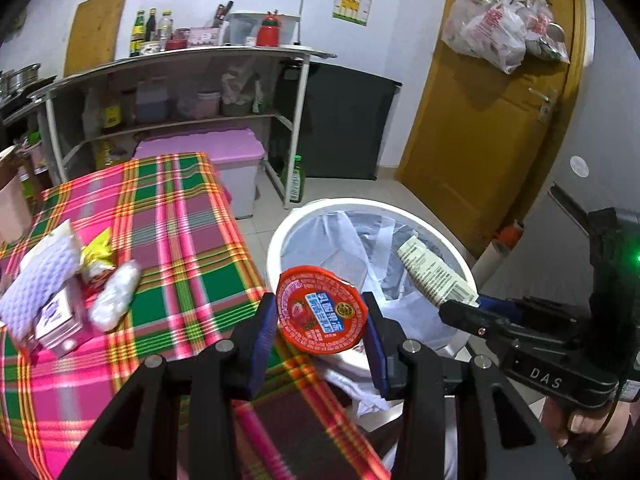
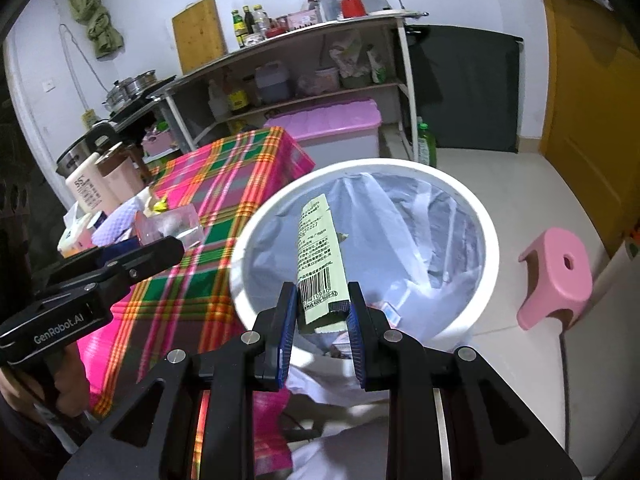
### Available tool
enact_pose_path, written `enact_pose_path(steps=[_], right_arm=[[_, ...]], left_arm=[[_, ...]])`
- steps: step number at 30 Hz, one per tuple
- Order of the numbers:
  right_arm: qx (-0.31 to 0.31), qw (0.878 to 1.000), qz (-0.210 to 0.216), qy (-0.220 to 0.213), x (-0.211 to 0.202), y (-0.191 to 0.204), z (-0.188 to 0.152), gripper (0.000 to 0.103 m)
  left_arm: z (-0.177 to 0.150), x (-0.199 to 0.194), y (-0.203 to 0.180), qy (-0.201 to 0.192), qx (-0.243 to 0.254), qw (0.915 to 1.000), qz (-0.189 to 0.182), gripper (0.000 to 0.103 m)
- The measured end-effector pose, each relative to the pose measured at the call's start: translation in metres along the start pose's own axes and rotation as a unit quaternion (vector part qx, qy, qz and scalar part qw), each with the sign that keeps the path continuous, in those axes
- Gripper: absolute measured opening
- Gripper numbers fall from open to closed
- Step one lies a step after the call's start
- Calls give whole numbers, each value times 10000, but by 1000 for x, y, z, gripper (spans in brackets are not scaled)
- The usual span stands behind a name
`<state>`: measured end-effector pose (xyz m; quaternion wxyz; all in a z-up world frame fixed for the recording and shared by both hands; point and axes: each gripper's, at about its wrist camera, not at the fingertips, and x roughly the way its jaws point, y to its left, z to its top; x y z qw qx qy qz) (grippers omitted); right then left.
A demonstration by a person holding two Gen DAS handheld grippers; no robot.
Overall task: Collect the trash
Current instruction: 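Carry the jelly cup and receipt over the bin and open both grippers, then move both tools back from the bin toward the table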
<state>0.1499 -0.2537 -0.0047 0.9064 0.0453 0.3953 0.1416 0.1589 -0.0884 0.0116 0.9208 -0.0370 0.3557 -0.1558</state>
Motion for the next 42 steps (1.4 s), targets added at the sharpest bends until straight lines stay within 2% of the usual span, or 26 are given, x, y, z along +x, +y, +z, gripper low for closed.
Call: enact_pose_path(steps=[22, 33, 42], right_arm=[[164, 9987, -292, 384, 22, -30, -2, 26], [231, 9989, -312, 253, 13, -31, 0, 26], [88, 9998, -170, 79, -3, -13, -1, 26]], left_arm=[[10, 49, -21, 474, 303, 9978, -364, 45], [8, 47, -22, 486, 319, 9975, -406, 49], [1, 22, -10, 301, 129, 9991, -268, 49]])
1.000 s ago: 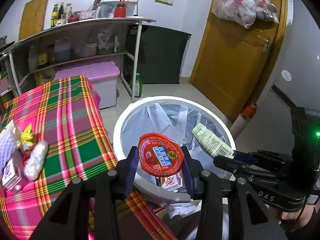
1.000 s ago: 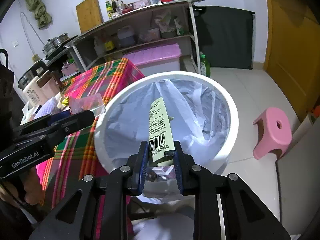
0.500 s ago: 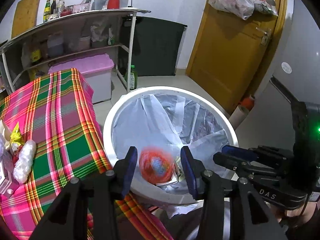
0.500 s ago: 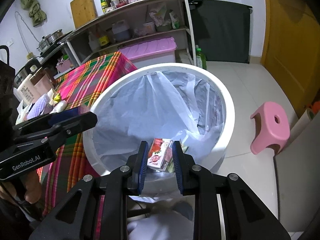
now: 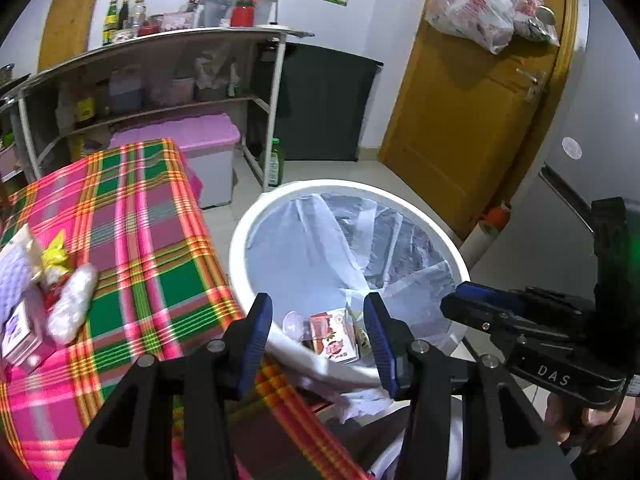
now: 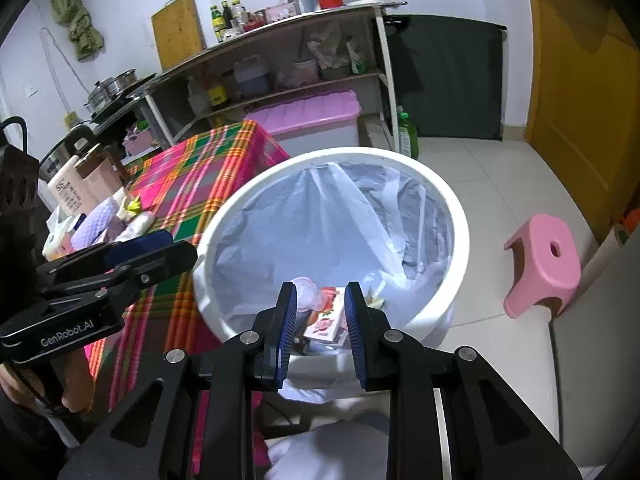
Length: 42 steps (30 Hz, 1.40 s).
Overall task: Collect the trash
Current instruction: 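Move both tools back from the bin toward the table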
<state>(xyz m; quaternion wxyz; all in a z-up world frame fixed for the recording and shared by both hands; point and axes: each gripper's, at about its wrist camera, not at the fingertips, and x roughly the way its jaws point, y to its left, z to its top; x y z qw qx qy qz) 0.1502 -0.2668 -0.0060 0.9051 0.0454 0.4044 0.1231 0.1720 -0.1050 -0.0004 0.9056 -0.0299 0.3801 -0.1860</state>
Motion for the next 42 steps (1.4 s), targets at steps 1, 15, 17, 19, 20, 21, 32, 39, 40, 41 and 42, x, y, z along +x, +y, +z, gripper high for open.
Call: enact_pose_path(steps=[1, 15, 17, 19, 20, 21, 32, 39, 40, 41, 42], right_arm=[[-20, 10000, 15, -17, -2, 3, 0, 26], [-401, 9979, 435, -252, -20, 49, -6, 42], [-460, 9972, 512, -294, -21, 55, -7, 42], [-523, 9965, 562, -323, -22, 61, -9, 42], [-543, 9963, 581, -316, -22, 63, -10, 42], [-562, 9961, 611, -291, -21, 65, -11, 42], [-806, 9930, 865, -15, -14, 90, -21, 42], [-850, 9919, 941, 69, -8, 100, -22, 42], [-854, 9918, 947, 78, -7, 102, -22, 42], [-858, 9916, 960, 89, -6, 104, -22, 42], [-866, 9914, 974, 97, -6, 105, -22, 42]], left_arm=[[-1, -4, 2, -29, -29, 10000, 33, 49], [-21, -54, 28, -401, -414, 9974, 429, 49], [-25, -60, 31, -431, -440, 9969, 484, 49], [-29, -65, 33, -465, -477, 9963, 545, 49], [-31, -68, 34, -479, -494, 9960, 574, 49], [-34, -70, 36, -496, -512, 9956, 609, 49], [-55, -86, 55, -530, -811, 9916, 857, 49], [-68, -97, 73, -567, -988, 9882, 1026, 49], [-69, -99, 76, -577, -1018, 9875, 1051, 49], [-70, -100, 78, -587, -1047, 9869, 1081, 49], [-71, -102, 82, -597, -1079, 9861, 1114, 49]])
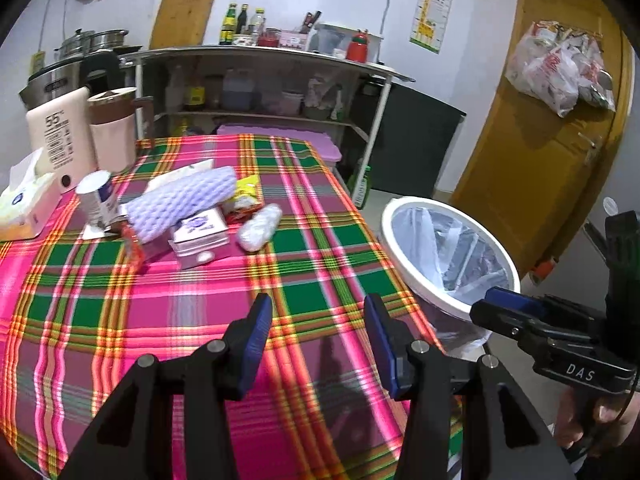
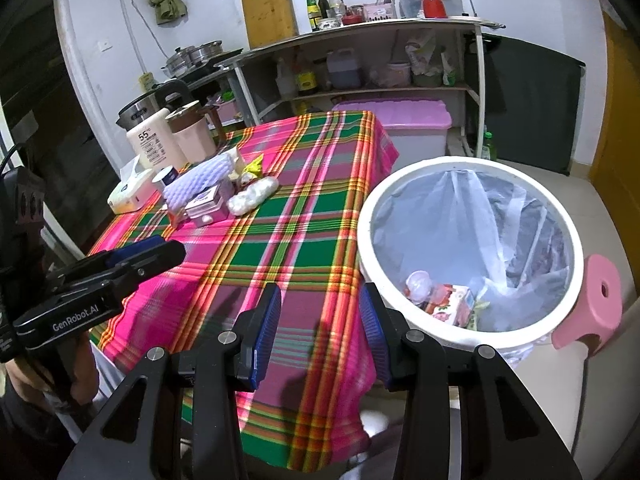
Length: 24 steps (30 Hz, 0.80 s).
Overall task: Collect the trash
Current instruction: 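Move both tools back from the bin toward the table, then grasp the white foam mesh sleeve with the left gripper while the right gripper grasps the clear plastic wrap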
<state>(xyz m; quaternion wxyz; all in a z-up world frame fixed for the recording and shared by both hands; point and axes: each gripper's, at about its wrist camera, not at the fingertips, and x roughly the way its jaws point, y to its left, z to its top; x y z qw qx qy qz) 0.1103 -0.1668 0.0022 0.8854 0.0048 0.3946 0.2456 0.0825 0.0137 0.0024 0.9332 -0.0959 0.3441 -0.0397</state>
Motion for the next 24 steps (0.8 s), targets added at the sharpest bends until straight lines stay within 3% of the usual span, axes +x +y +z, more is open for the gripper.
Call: enact_pose_path(steps=[24], right_arm=[[-250, 9989, 279, 290, 52, 36, 26, 42]], left_arm=[[25, 0, 89, -313, -418, 9963, 687, 54]])
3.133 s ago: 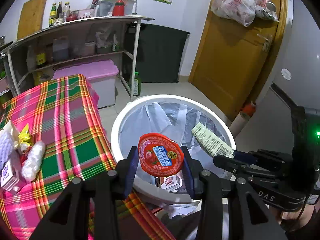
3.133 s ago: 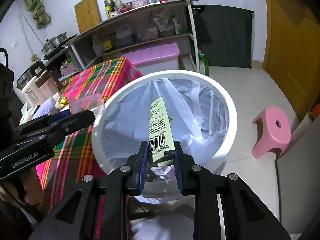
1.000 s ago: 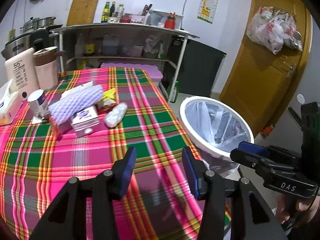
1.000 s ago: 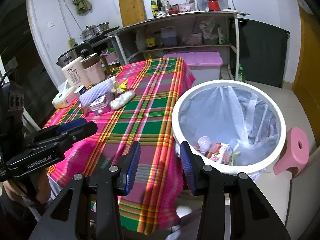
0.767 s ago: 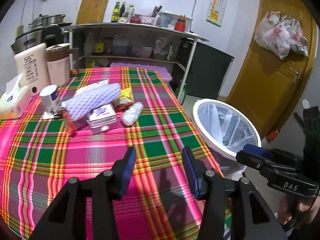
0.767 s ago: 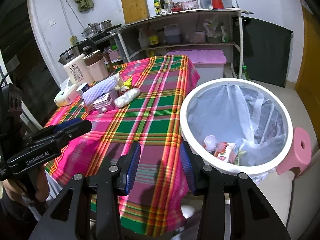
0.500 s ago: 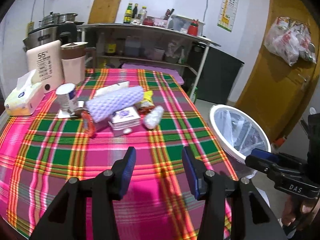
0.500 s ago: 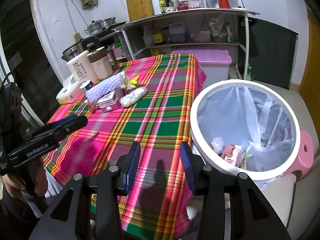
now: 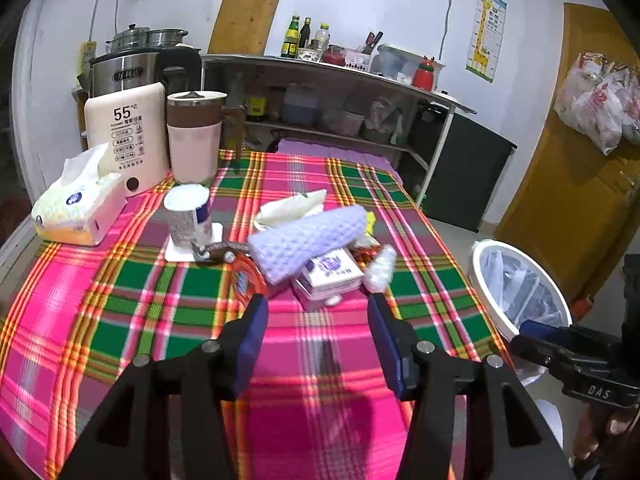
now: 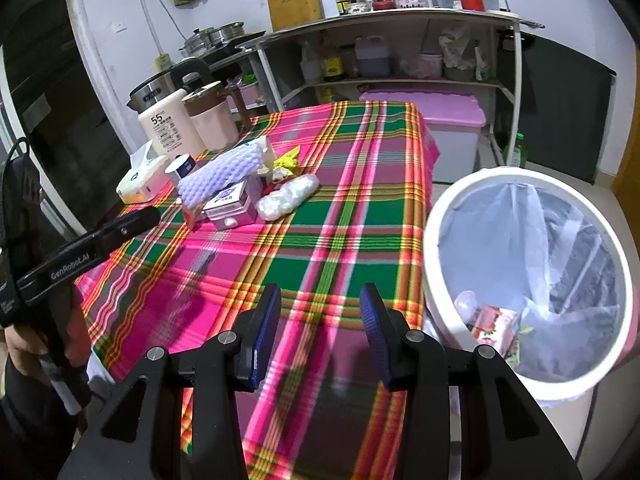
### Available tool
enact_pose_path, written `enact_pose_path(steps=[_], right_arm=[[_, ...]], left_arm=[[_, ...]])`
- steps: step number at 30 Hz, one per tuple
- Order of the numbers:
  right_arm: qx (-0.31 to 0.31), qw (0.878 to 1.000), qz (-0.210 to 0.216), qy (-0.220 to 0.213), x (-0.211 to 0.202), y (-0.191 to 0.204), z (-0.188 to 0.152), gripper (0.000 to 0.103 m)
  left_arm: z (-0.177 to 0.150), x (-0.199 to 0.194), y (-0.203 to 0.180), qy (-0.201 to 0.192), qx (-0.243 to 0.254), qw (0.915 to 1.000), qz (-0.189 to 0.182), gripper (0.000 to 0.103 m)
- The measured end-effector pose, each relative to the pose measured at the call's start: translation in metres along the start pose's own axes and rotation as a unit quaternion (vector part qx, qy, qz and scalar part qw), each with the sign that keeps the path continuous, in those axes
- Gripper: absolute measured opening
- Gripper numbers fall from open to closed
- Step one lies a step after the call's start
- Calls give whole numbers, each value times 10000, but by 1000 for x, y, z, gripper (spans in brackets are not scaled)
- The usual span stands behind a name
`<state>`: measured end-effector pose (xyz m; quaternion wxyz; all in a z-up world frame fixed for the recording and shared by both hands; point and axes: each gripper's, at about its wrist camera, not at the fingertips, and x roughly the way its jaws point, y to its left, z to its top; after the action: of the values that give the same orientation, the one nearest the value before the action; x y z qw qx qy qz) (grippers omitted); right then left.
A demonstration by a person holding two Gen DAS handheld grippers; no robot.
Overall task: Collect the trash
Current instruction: 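Grasp the white foam mesh sleeve with the left gripper while the right gripper grasps the clear plastic wrap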
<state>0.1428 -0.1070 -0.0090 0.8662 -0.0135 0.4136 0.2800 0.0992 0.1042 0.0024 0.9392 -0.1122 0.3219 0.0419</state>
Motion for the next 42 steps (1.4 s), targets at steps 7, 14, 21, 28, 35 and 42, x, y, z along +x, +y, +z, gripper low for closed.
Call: enact_pose_path(steps=[7, 14, 21, 28, 35, 42], right_arm=[[-45, 9999, 28, 138, 17, 3, 5, 42], [-59, 9997, 12, 223, 32, 4, 13, 42], [-65, 9996, -4, 272, 44, 6, 22, 42], [-46, 9996, -5, 294, 55, 8, 32, 42], [140, 9995, 67, 293, 72, 12, 48, 42], [299, 9988, 191, 332, 97, 22, 65, 42]], left_arm=[[17, 20, 12, -48, 207, 9998, 69, 57], [33, 45, 14, -23, 519, 9986, 24, 59], [43, 69, 13, 164, 875, 9959, -141, 60], [32, 80, 9, 488, 909, 9943, -253, 40], [25, 68, 16, 436, 485, 9974, -305, 28], [19, 50, 26, 256, 197, 9992, -254, 27]])
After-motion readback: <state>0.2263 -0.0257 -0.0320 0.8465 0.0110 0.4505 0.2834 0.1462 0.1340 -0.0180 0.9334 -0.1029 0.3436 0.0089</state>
